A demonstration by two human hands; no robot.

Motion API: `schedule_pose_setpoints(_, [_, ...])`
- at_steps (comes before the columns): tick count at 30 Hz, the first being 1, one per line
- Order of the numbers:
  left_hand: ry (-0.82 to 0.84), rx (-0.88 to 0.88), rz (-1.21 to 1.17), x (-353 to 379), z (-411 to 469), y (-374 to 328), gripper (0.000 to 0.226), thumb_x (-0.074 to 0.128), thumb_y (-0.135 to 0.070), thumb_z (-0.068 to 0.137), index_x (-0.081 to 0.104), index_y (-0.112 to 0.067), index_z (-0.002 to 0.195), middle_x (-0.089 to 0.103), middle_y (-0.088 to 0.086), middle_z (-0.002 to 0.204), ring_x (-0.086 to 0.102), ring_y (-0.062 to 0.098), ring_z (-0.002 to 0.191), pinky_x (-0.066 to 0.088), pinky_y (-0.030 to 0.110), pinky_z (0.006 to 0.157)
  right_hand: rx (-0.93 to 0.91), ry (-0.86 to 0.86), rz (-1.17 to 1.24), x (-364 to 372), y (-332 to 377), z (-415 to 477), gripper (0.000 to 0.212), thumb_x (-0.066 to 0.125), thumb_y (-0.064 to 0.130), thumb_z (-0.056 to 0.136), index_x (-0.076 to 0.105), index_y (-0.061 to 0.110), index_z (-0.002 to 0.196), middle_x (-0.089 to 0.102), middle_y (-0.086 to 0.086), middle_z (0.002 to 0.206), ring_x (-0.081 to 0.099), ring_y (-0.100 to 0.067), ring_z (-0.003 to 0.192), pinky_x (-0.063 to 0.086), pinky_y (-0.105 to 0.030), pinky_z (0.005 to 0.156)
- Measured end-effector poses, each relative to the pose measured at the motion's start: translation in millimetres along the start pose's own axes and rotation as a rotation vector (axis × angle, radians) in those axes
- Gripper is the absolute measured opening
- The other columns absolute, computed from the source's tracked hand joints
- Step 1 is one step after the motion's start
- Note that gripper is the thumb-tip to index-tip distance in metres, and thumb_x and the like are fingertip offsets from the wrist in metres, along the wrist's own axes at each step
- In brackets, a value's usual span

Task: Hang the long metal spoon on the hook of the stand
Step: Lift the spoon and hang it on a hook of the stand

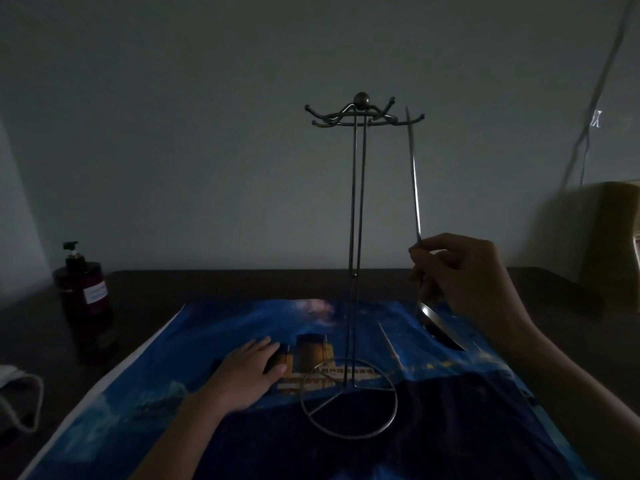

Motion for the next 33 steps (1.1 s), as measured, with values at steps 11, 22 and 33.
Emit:
schedule_pose_setpoints(11, [-0.007,-0.001,0.011,2.1,3.0,3.6,0.064,0.031,-0.059,0.098,0.017,-0.032,0.154,0.008,-0.008,0.164,0.005,0.014,0.149,0.009,0.04,0.119,-0.021,0.039,0.012,13.9,2.6,-2.3,0.008,0.061,0.007,0.091,0.069,0.009,0.092,0.072,-0.014,0.066,0.066,-0.02,0.047,0.057,-0.023,0.048])
schedule_pose_setpoints(22, [0.003,0.018,0.019,-2.3,-3.4,-3.3,0.062,0.03,-0.054,0.1,0.016,-0.028,0.154,0.007,-0.006,0.164,0.004,0.014,0.15,0.009,0.04,0.12,0.042,0.104,0.079,29.1,-9.8,3.1,0.009,0.062,0.007,0.091,0.069,0.009,0.095,0.075,-0.007,0.075,0.07,-0.016,0.052,0.06,-0.024,0.052])
schedule_pose_setpoints(33, [0.006,0.024,0.023,-2.1,-3.5,-3.1,0.062,0.03,-0.055,0.1,0.016,-0.027,0.154,0.007,-0.006,0.164,0.005,0.014,0.15,0.01,0.041,0.121,0.072,0.117,0.116,37.7,-16.6,10.6,0.011,0.063,0.003,0.089,0.067,0.011,0.094,0.076,-0.01,0.075,0.073,-0.021,0.058,0.062,-0.03,0.055])
Point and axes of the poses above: each hand's wrist, its own z-axis towards the middle knuckle, its own x-axis out of the palm, y = z × x, the point moved 10 cm from there along z, towards the middle knuckle
